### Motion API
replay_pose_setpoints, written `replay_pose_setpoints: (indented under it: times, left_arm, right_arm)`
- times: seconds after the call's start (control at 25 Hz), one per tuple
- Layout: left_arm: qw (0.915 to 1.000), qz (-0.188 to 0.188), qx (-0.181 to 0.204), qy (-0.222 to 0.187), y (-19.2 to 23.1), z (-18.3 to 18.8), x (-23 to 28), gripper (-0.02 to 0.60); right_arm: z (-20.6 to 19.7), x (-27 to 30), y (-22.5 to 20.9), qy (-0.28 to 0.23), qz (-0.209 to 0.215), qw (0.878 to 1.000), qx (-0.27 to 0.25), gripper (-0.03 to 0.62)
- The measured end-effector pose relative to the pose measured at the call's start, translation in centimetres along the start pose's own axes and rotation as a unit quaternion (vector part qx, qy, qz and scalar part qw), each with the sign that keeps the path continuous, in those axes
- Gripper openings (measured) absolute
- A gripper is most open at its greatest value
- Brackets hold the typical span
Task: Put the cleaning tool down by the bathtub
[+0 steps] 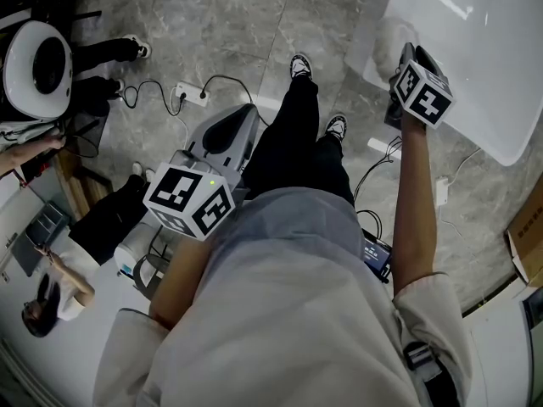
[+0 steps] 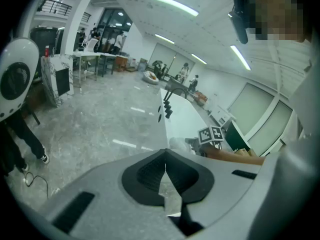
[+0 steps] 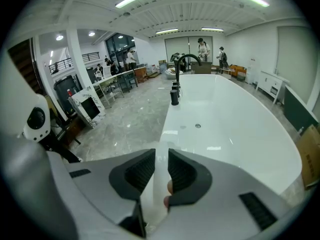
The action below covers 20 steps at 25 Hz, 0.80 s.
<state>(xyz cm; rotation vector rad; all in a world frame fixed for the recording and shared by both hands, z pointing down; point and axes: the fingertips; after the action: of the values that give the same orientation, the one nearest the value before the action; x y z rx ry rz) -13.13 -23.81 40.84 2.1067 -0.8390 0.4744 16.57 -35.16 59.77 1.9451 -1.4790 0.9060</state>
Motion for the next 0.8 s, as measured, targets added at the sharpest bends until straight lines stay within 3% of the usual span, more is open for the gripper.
replay_pose_setpoints:
  times: [0.28,0.8]
  left_arm:
    - [0.9999,-0.001,-0.011,-0.009,0.4,0.2,-0.1,0.009]
    - [0.9998,0.002,-0.013,-0.013,0.4,-0.1,-0.4,0.009]
  right_arm:
    - [-1.0,0.6,-0.2,0.02,-0.021,0.999,-0.015,0.075]
    - [-3.7,1.4,0.5,0.055,-0.009,0.998,-0.031,0.077]
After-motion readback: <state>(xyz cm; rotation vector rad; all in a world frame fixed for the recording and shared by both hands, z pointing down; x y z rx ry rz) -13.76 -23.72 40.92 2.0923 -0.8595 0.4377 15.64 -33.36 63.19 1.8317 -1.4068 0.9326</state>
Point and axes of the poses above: the fingertips, and each gripper's own axes: x forward along the fingers, y to its left, z out of its top, and after that the axes turned 14 degrees about -z, right-handed
